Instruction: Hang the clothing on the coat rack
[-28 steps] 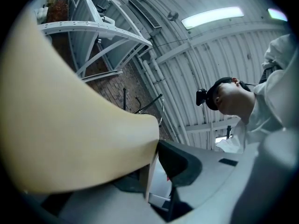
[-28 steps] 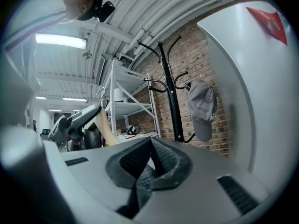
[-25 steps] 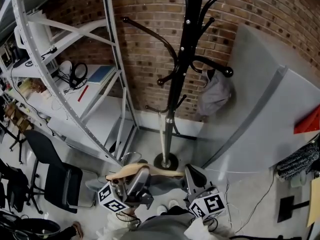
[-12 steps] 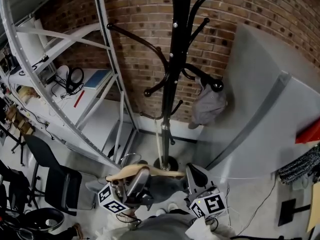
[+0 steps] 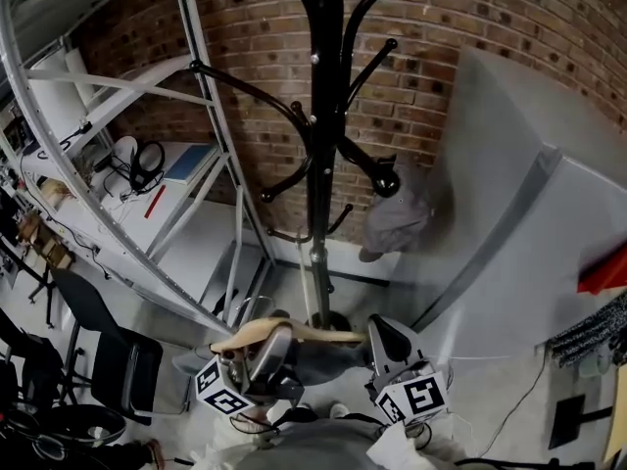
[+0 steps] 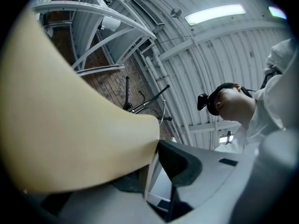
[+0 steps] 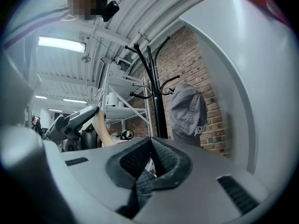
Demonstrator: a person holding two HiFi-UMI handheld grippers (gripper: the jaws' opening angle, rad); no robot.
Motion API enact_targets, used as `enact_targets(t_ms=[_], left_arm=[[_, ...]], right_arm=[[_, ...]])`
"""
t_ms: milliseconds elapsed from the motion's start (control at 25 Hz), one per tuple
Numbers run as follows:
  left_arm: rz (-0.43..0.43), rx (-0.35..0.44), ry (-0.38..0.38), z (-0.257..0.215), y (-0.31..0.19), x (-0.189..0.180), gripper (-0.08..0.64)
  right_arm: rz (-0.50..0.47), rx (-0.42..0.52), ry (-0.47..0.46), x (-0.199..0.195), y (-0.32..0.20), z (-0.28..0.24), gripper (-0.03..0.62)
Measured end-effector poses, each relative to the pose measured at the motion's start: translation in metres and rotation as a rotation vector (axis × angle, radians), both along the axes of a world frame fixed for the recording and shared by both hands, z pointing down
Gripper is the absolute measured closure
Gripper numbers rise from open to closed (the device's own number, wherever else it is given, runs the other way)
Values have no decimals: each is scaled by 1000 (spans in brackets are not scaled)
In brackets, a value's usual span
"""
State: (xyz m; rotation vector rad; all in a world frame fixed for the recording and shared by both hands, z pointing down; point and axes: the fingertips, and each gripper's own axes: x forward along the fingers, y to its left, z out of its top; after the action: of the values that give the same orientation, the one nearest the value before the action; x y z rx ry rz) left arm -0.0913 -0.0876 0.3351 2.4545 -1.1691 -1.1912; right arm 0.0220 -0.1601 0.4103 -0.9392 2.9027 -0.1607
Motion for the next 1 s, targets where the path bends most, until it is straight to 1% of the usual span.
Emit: enact_targets(t_ms=[80,200,400,720,1000], left_arm=[[13,1,2,0,-5,-1,465],[55,7,5,-1,-15,-4,465],[130,6,10,-1,-26,-14,465],[273,20,1,-8,-39,-38,465],[367,21,1,-6,-41,-49,465]], right_arm=[[12,-6,6,0,-2,3,569],[53,-16,7,0,-7,6,569],[143,-11,5,-4,-10,5,569],[302,6,-10,-26,-1,-2,569],[416,0,-9,-35,10,0,569]])
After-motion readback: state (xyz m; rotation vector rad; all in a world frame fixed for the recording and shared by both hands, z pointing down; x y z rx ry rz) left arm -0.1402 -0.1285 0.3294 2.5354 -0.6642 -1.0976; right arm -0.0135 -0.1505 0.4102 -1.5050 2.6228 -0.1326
